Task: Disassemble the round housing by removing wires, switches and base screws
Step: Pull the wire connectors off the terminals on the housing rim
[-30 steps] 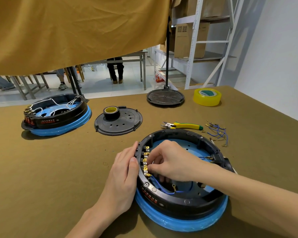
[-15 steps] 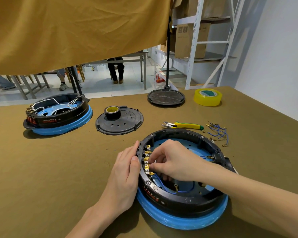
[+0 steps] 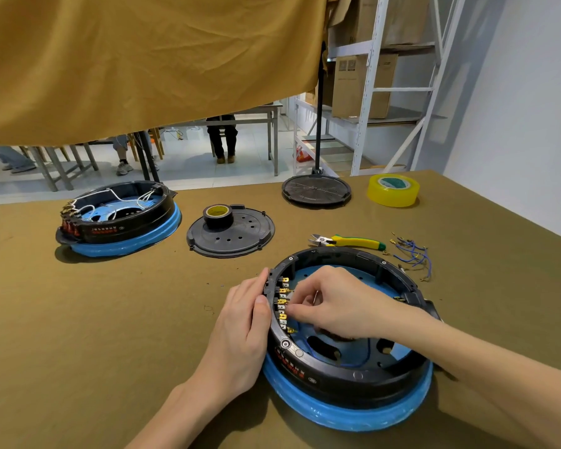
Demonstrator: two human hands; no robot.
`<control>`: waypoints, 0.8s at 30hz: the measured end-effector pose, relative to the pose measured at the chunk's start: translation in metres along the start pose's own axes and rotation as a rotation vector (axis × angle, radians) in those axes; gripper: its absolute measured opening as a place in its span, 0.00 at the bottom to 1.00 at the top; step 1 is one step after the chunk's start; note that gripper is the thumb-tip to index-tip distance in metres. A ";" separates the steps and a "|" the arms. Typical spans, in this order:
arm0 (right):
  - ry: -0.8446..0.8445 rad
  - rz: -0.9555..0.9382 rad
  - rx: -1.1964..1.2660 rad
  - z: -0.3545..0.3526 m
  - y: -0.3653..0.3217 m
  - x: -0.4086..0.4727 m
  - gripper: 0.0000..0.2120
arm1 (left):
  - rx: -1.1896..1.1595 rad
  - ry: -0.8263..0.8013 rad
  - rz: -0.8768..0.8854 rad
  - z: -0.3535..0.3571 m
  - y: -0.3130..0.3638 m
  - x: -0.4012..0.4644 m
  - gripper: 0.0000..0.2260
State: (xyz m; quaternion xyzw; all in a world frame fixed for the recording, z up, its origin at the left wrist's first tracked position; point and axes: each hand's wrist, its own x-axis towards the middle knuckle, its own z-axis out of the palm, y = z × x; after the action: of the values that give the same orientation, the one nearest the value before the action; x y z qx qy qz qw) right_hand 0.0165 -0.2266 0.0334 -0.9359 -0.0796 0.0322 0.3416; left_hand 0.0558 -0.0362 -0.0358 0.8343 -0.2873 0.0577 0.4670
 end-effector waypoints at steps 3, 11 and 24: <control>0.027 0.005 0.048 -0.003 0.000 0.001 0.05 | 0.001 -0.004 -0.005 0.000 0.000 0.000 0.32; -0.019 0.079 -0.011 -0.005 -0.005 0.012 0.04 | -0.006 0.005 -0.008 0.002 -0.001 0.001 0.31; -0.010 0.079 0.075 0.003 0.001 0.017 0.07 | -0.042 -0.032 -0.060 0.001 0.002 0.000 0.29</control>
State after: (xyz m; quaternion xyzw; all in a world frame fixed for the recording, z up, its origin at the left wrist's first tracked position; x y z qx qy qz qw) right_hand 0.0326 -0.2226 0.0297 -0.9247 -0.0430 0.0536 0.3745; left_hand 0.0540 -0.0381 -0.0350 0.8334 -0.2707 0.0243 0.4813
